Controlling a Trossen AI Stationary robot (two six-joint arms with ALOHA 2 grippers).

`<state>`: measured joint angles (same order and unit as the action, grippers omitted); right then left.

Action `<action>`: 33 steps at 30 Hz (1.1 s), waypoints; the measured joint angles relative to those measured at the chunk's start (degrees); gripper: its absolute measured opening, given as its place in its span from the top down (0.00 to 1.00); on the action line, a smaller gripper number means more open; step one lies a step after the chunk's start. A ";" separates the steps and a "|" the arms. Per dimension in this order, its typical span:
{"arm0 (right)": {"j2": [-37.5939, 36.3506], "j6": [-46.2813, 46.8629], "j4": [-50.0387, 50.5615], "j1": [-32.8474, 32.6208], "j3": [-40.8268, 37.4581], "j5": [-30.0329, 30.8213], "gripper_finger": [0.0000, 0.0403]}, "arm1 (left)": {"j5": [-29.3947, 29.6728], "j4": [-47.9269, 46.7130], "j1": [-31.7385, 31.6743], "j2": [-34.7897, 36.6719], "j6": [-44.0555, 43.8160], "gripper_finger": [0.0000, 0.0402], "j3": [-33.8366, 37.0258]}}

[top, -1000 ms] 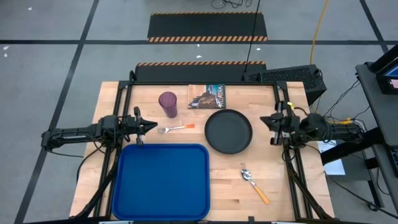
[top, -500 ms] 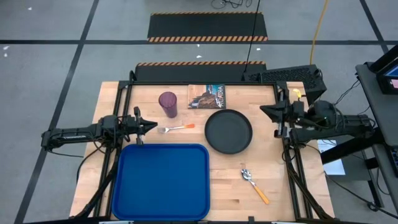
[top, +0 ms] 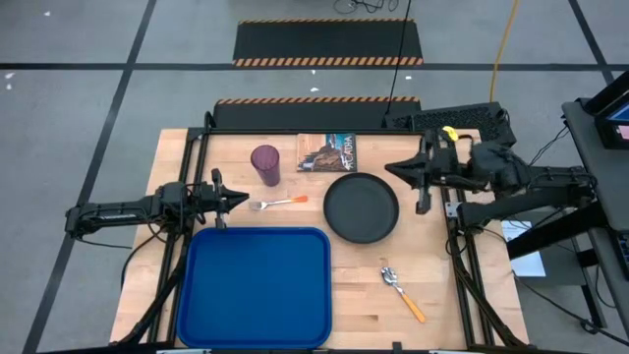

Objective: Pick and place plate/cup/fork/spoon on tray
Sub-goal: Put the violet glass on the top left of the blue blue serving tray

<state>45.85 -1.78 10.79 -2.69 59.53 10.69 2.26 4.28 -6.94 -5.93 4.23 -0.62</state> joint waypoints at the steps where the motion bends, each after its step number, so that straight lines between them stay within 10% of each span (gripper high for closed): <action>1: 1.05 0.93 1.87 0.30 1.22 -0.01 1.00 | 0.02 0.11 0.00 0.02 0.00 0.92 0.02; 24: 13.28 9.22 12.48 3.11 4.49 -0.26 1.00 | 0.15 9.63 -0.07 -0.07 -8.14 0.92 -0.31; 33: 14.93 9.76 2.43 3.09 -3.35 -0.28 1.00 | 0.11 0.14 -0.11 -5.48 -7.91 0.92 -12.99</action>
<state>60.77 7.98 13.22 0.40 56.18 10.41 2.37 4.42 -7.05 -11.42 -3.68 -13.61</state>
